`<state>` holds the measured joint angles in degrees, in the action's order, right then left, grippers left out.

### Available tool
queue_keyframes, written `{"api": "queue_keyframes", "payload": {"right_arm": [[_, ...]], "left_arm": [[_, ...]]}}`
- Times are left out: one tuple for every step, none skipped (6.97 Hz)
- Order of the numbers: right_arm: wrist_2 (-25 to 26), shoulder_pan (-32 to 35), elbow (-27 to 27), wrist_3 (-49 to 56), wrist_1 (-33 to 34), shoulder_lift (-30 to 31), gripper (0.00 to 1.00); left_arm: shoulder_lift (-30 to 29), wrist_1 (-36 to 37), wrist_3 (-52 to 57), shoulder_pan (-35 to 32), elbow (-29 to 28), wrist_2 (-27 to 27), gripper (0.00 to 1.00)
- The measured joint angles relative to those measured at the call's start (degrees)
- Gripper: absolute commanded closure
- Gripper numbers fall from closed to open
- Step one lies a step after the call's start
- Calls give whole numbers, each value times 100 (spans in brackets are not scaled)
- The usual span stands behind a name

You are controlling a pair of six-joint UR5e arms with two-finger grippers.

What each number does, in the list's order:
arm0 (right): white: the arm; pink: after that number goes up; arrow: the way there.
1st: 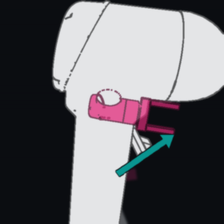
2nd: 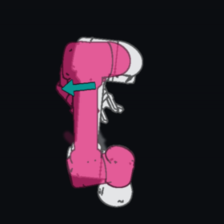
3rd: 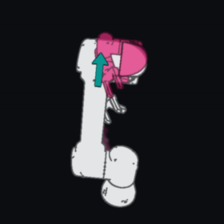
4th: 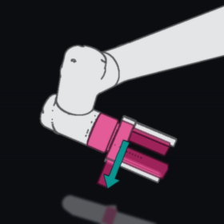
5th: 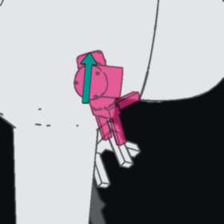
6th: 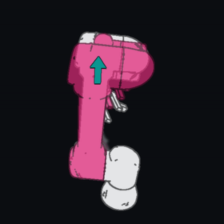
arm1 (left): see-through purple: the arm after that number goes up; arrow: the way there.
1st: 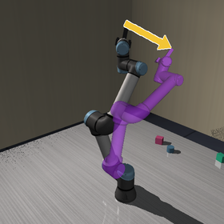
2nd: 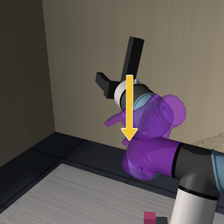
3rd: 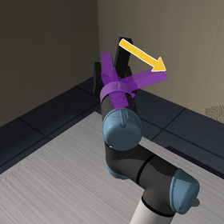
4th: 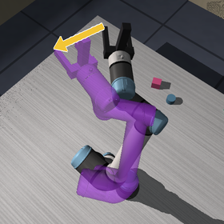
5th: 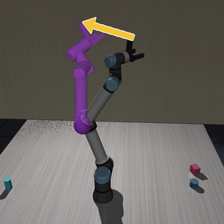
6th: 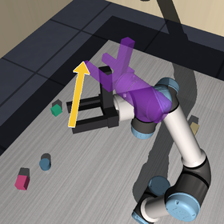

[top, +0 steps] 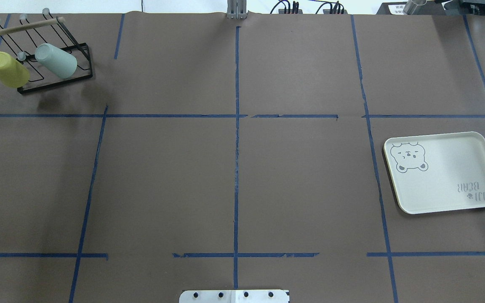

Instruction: Left arm grabs green cup and hands to right arm on tray

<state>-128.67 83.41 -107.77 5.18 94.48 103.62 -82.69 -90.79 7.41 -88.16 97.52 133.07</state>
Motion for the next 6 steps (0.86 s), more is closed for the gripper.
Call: {"api": "queue_keyframes", "payload": {"right_arm": [[0, 0, -3, 0, 0, 0, 0], [0, 0, -12, 0, 0, 0, 0], [0, 0, -26, -2, 0, 0, 0], [0, 0, -41, -6, 0, 0, 0], [0, 0, -50, -6, 0, -3, 0], [0, 0, -51, -5, 0, -13, 0]], "left_arm": [[1, -2, 0, 0, 0, -6, 0], [2, -6, 3, 3, 0, -20, 0], [-1, -8, 5, 12, 0, -31, 0], [-26, -26, -6, 22, 8, -32, 0], [-90, -157, -28, 30, 36, -23, 0], [-214, -531, -35, 32, 23, -19, 0]]}}
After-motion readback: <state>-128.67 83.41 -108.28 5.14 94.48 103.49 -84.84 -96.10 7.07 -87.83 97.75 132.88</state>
